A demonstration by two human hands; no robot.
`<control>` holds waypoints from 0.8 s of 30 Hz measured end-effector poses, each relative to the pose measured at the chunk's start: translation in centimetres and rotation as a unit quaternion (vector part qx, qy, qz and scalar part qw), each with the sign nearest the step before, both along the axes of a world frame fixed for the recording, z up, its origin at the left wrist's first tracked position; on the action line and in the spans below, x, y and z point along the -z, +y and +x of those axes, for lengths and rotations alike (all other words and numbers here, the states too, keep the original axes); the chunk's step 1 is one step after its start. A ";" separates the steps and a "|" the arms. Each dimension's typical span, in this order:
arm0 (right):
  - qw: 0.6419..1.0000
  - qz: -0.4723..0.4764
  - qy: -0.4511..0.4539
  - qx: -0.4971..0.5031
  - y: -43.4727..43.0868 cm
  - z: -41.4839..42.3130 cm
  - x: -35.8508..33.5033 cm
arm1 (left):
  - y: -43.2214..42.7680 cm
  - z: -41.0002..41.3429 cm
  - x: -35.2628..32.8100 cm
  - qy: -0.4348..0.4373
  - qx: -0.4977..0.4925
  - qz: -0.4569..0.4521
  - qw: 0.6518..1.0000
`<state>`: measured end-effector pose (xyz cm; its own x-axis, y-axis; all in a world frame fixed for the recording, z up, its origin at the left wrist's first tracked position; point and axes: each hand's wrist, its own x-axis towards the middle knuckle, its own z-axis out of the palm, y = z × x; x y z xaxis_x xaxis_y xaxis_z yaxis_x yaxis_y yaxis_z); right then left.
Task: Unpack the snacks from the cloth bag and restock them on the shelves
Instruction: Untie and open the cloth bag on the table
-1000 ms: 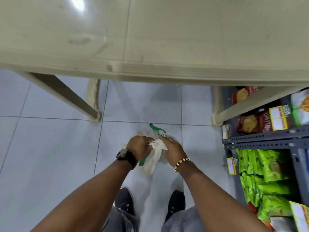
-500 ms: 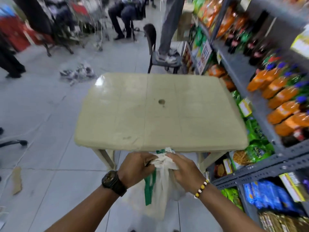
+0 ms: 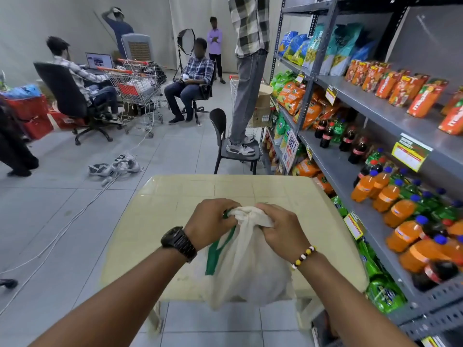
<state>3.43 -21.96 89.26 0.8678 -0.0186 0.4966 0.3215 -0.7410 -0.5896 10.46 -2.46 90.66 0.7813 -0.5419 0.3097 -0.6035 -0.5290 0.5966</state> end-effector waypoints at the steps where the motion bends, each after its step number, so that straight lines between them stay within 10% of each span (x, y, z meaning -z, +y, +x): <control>1: 1.000 0.004 0.011 -0.006 -0.6 1.3 0.6 | -0.6 1.2 0.5 0.007 -0.001 -0.001 1.000; 24: 0.957 0.060 0.282 0.017 -6.1 18.1 13.1 | -6.3 18.5 13.5 0.203 0.024 0.163 0.965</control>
